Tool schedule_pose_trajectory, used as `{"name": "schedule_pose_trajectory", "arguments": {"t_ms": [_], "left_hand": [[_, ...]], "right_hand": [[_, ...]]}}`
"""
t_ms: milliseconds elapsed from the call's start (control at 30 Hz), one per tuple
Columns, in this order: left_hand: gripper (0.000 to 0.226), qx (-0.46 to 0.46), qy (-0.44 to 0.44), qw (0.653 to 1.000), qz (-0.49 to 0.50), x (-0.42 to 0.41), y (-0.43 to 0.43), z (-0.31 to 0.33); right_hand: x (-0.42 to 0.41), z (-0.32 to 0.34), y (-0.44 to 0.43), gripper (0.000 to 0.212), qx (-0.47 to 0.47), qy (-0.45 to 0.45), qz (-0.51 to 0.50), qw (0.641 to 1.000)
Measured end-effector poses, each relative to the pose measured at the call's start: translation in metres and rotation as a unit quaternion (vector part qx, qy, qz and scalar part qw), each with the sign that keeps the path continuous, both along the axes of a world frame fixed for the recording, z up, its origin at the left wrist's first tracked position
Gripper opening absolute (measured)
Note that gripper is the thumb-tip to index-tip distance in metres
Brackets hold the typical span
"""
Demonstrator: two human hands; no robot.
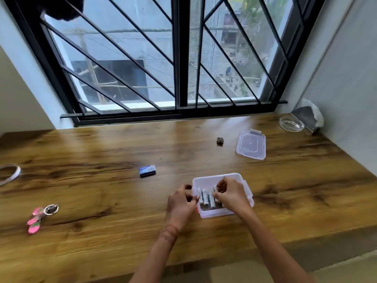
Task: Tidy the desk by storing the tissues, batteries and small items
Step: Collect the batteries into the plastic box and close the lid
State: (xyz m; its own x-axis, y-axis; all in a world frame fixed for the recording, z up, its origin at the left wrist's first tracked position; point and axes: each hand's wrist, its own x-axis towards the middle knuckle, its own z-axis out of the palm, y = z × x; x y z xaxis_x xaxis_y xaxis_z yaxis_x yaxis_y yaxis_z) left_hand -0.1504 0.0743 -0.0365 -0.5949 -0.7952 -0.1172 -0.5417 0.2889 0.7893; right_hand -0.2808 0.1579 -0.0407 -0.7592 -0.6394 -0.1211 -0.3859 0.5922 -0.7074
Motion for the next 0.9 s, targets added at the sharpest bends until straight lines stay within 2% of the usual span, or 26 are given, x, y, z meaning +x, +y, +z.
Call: {"name": "schedule_pose_trajectory", "arguments": {"t_ms": [133, 300, 367, 533, 700, 733, 833, 900], "left_hand": [[0.036, 0.031, -0.006, 0.999, 0.035, -0.003, 0.0, 0.0], [0.034, 0.06, -0.008, 0.997, 0.041, -0.003, -0.002, -0.001], [0.034, 0.083, -0.003, 0.996, 0.041, -0.004, -0.005, 0.0], [0.034, 0.195, -0.027, 0.98, 0.032, -0.012, -0.016, 0.009], [0.033, 0.247, -0.057, 0.967, 0.009, -0.016, -0.027, 0.015], [0.032, 0.251, -0.057, 0.966, 0.01, -0.016, -0.027, 0.015], [0.028, 0.263, -0.045, 0.964, 0.012, -0.014, -0.026, 0.014], [0.028, 0.276, -0.031, 0.961, 0.02, -0.012, -0.026, 0.013]], "right_hand": [[-0.005, 0.002, 0.003, 0.013, -0.026, 0.032, 0.007, 0.999], [-0.021, 0.019, 0.007, 0.009, -0.165, 0.116, 0.0, 0.979], [-0.04, 0.023, 0.006, 0.01, -0.18, 0.139, -0.02, 0.974], [-0.107, 0.007, -0.001, 0.025, -0.088, 0.15, -0.055, 0.983], [-0.152, -0.028, -0.004, 0.046, 0.071, 0.187, -0.006, 0.98], [-0.157, -0.034, -0.004, 0.044, 0.09, 0.197, 0.001, 0.976], [-0.163, -0.04, -0.001, 0.02, 0.082, 0.27, -0.009, 0.959], [-0.164, -0.042, 0.003, 0.017, 0.069, 0.335, -0.006, 0.94]]}}
